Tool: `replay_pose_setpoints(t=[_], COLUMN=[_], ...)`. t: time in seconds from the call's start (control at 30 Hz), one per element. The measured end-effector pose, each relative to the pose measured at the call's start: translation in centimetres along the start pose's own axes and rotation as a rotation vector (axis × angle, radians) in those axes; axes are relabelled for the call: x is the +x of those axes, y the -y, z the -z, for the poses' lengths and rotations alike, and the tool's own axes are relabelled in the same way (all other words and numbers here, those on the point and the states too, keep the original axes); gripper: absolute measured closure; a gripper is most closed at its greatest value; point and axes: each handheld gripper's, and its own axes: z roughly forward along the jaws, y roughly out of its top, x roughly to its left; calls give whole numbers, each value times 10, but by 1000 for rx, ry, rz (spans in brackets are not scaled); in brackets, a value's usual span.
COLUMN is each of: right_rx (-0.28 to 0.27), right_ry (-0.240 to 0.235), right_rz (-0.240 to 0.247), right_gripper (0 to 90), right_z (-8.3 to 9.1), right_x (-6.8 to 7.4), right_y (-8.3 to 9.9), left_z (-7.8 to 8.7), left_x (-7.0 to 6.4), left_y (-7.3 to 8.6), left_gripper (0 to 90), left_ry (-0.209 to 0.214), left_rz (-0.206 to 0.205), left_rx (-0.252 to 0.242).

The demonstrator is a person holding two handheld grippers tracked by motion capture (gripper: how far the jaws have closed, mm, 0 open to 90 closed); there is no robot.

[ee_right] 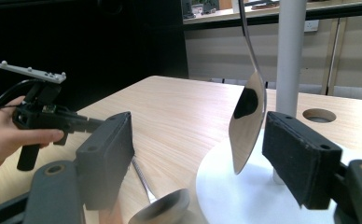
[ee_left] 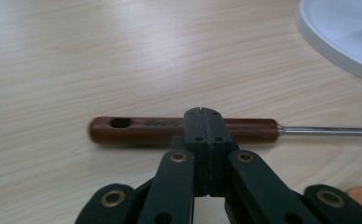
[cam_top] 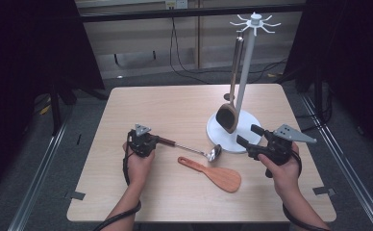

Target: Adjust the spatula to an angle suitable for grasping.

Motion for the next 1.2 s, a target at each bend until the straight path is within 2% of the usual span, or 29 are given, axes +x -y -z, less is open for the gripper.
replay_pose_setpoints(t=[0.1,0.13,0.27,0.37,0.5,0.7,0.8,0.9,0.93,0.97,1.07,1.1,1.2], right_rx=[-2,-1,-1,-2,1,3,6,3,3,2,-1,-3,-11], right_ry=[1,0,1,-2,-4,-7,-10,-9,-5,-7,-4,-1,0], right_rz=[-4,-6,-5,-3,-2,10,7,5,6,-2,-2,-5,-9], right_gripper=[245,245,245,244,245,245,245,245,245,245,245,245,245], right_z=[1,1,2,1,0,-1,-2,-1,-1,-1,0,1,1], right_x=[1,1,0,0,1,3,3,1,1,1,0,-1,-1], right_y=[0,0,0,0,0,0,1,1,1,0,-1,-1,-2], left_z=[-1,-1,-2,-2,-4,-7,-9,-10,-11,-12,-14,-16,-19], left_x=[0,3,14,23,32,45,50,49,47,45,43,42,39], left_y=[-2,-3,-2,1,3,2,2,3,5,6,9,9,5], left_gripper=[900,900,900,900,900,900,900,900,900,900,900,900,900], left_ry=[-10,-22,-63,-90,-115,-158,-164,-161,-160,-159,-152,-149,-145], left_rz=[18,37,21,51,62,110,112,135,133,114,113,125,115], left_rx=[-18,-22,0,-6,11,18,41,51,51,62,68,57,67])
